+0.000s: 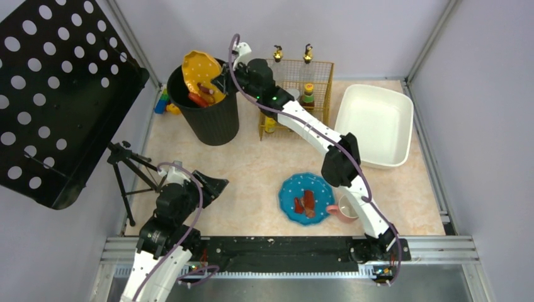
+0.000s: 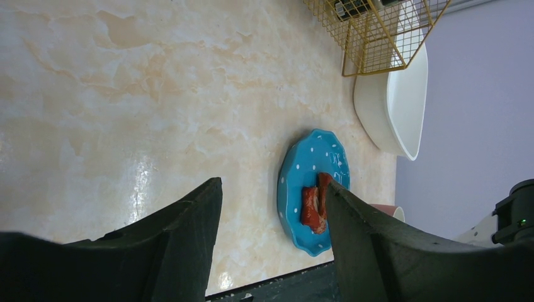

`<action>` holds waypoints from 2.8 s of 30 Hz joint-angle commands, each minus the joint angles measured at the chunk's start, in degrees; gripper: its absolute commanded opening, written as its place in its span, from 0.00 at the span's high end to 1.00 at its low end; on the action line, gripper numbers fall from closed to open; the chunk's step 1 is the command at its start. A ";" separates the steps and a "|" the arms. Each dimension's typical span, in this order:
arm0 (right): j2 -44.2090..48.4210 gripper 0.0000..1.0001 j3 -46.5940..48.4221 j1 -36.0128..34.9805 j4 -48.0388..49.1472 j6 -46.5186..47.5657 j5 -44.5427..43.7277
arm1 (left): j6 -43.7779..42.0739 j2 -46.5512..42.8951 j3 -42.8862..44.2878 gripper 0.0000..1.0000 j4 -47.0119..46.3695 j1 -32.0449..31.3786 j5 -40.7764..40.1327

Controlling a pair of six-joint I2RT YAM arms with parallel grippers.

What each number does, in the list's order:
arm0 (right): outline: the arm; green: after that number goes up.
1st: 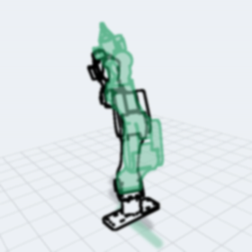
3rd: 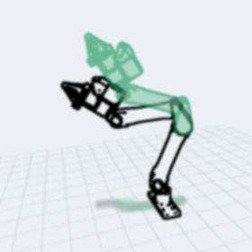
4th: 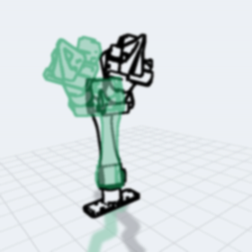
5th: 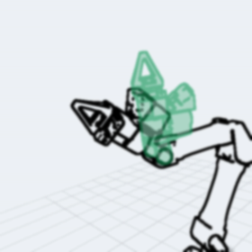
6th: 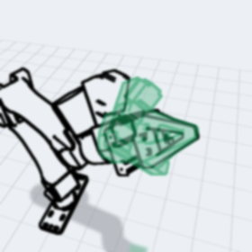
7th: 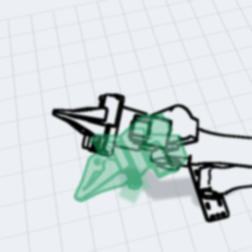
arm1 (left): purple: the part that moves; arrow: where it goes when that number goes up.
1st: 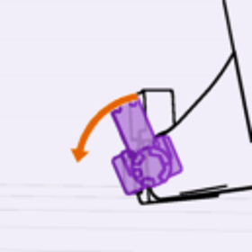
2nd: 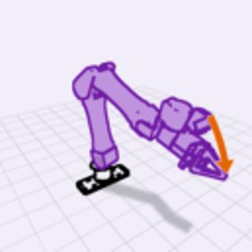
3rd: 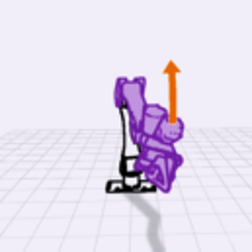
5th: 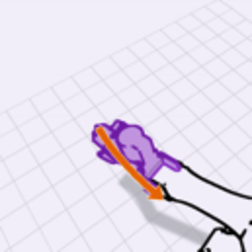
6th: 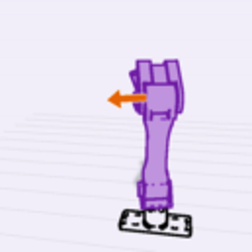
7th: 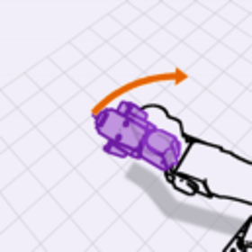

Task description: Clear the kitchen counter

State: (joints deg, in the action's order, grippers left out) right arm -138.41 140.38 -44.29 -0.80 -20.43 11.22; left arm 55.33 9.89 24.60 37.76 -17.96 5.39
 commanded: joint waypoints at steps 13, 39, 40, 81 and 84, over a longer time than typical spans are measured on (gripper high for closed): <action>5.34 1.00 3.82 -4.44 19.47 13.92 -7.50 | -0.93 -0.50 -0.87 0.34 -1.22 -0.15 0.55; 9.82 1.00 5.61 0.25 25.97 -5.50 -24.36 | -0.75 -0.62 -0.95 0.34 -0.94 -0.13 0.34; 10.28 1.00 5.58 0.82 26.02 -6.99 -23.95 | -0.74 -0.54 -1.03 0.34 -1.16 -0.10 0.37; 76.27 1.00 -53.27 31.97 6.73 -8.07 -25.95 | -2.70 -0.61 2.06 0.20 -2.07 -0.15 3.41; 77.54 1.00 -56.94 37.13 4.77 -9.63 -24.69 | -2.94 -0.69 2.28 0.20 -1.92 -0.15 4.71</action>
State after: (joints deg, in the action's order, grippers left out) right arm -62.98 85.62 -12.14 0.38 -27.57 -14.87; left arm 53.76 9.47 24.58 37.71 -17.96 7.53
